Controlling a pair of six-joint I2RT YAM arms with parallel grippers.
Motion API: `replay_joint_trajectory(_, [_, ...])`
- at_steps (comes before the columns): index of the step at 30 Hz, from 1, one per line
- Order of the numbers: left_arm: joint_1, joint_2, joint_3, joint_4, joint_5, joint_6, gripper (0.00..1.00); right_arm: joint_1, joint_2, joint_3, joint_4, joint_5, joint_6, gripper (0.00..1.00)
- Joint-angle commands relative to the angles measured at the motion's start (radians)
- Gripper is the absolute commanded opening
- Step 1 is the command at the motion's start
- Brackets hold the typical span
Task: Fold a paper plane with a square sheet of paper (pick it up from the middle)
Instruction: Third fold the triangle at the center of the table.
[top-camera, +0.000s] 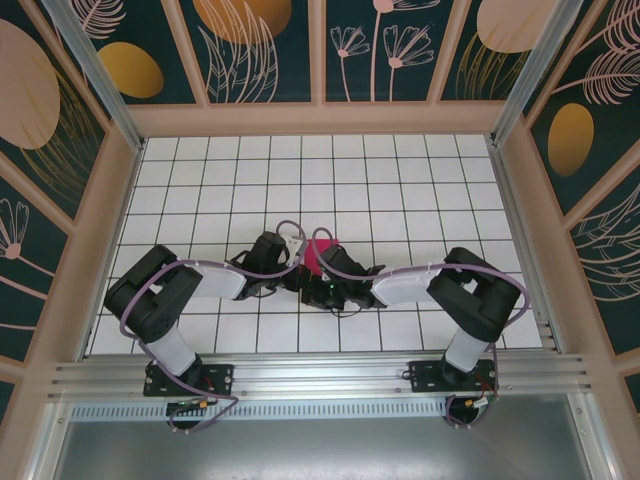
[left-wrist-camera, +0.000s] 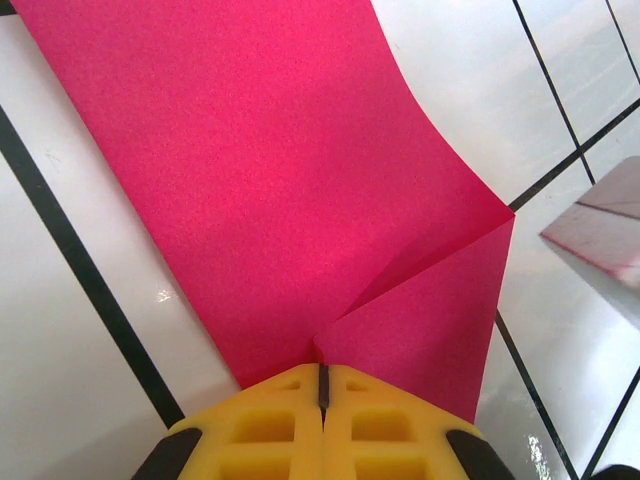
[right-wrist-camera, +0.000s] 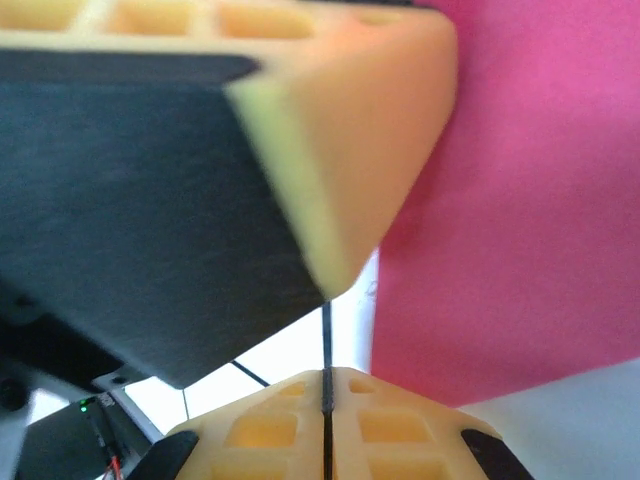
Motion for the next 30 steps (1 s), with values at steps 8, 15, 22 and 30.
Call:
replay_joint_trajectory(8, [-0.001,0.006,-0.019,-0.025,0.007,-0.004,0.0,0.033,-0.005,-0.043,-0.073,0.004,0.013,0.1])
replay_joint_trajectory(15, [-0.001,-0.004,-0.027,-0.027,0.002,-0.004,0.0,-0.103,-0.165,-0.055,-0.028,0.042,-0.026,0.11])
replay_joint_trajectory(22, [-0.001,0.004,-0.015,-0.037,0.003,-0.002,0.0,-0.157,-0.1,-0.075,0.109,-0.028,-0.02,0.1])
replay_joint_trajectory(30, [-0.001,0.008,-0.006,-0.041,0.017,0.004,0.0,-0.157,-0.013,-0.118,0.125,-0.002,-0.001,0.1])
